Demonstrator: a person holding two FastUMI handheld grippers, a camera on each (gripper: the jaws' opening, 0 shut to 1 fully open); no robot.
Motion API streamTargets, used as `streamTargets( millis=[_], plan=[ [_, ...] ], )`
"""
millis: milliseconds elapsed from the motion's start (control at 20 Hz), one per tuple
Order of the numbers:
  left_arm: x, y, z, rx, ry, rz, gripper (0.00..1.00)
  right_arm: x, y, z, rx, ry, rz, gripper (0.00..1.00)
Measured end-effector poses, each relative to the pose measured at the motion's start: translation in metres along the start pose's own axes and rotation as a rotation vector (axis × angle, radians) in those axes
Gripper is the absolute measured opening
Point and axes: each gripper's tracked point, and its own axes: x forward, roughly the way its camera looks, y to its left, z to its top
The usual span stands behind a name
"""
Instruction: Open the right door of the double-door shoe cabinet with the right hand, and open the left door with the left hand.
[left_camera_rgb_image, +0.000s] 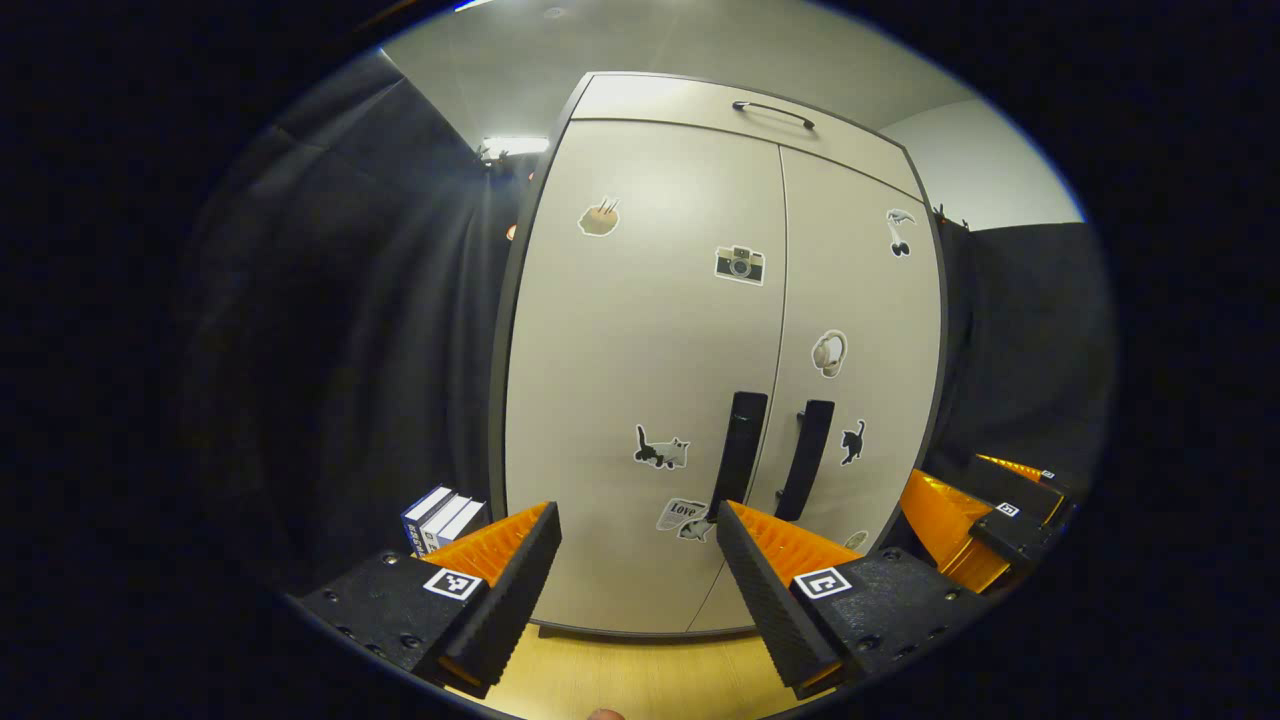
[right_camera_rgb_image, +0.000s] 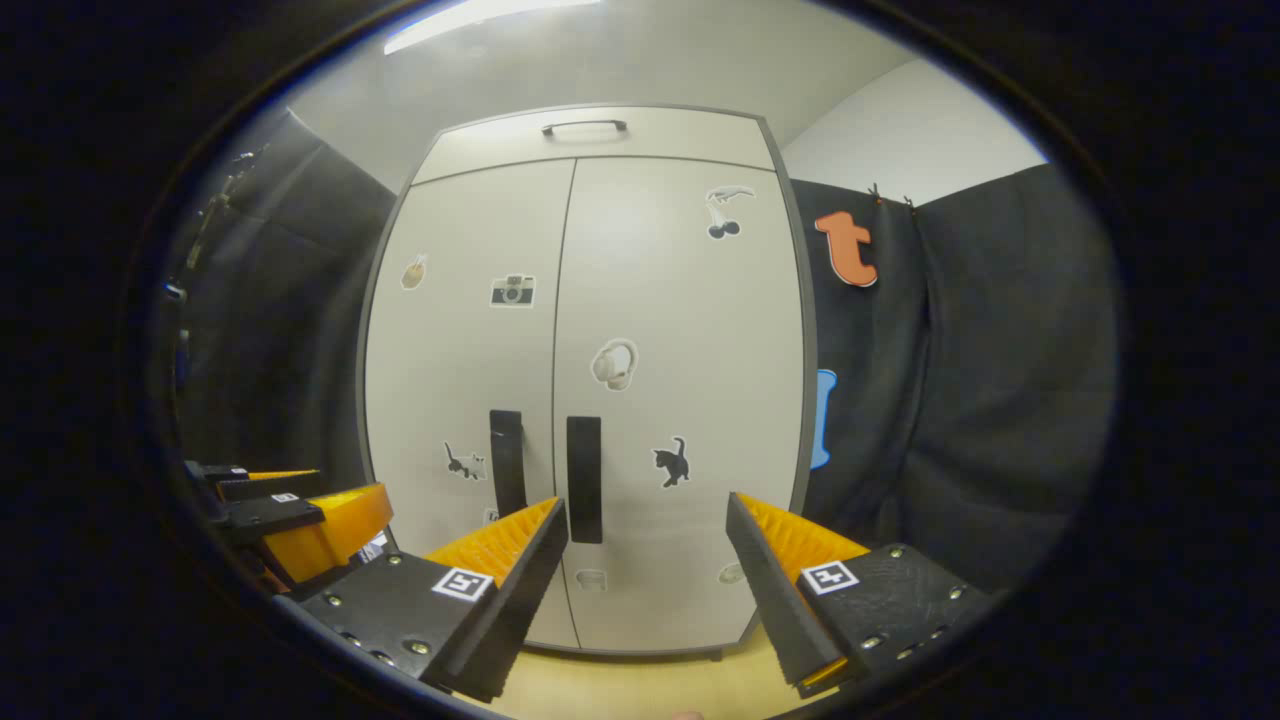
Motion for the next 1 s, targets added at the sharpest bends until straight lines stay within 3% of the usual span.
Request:
streamTargets(
  millis=[100,150,500,650,700,900,950,1000],
  plan=[
    [0.001,0.002,0.000,0.005,0.001,0.012,0.97,0.005,0.001,0.000,0.008,0.001,0.006,0.92],
    [0.002,0.004,0.000,0.005,0.000,0.019,0.97,0.009,0.004,0.000,0.004,0.002,0.012,0.96],
    [0.002,0.041,-0.004,0.011,0.011,0.109,0.97,0.061,0.033,-0.025,-0.017,0.076,0.056,0.95],
    [0.001,0.062,-0.007,0.011,0.017,0.156,0.97,0.082,0.045,-0.039,-0.001,0.118,0.066,0.84],
    [0.000,0.068,-0.007,0.012,0.018,0.172,0.97,0.087,0.048,-0.040,-0.003,0.124,0.071,0.74],
    [0.000,0.090,-0.010,0.000,0.024,0.225,0.98,0.110,0.054,-0.041,-0.026,0.119,0.057,0.66],
    [-0.001,0.094,-0.012,-0.005,0.026,0.234,0.98,0.114,0.055,-0.041,-0.020,0.116,0.052,0.60],
    [-0.001,0.097,-0.013,-0.007,0.029,0.243,0.98,0.118,0.057,-0.041,-0.014,0.118,0.055,0.47]
  ],
)
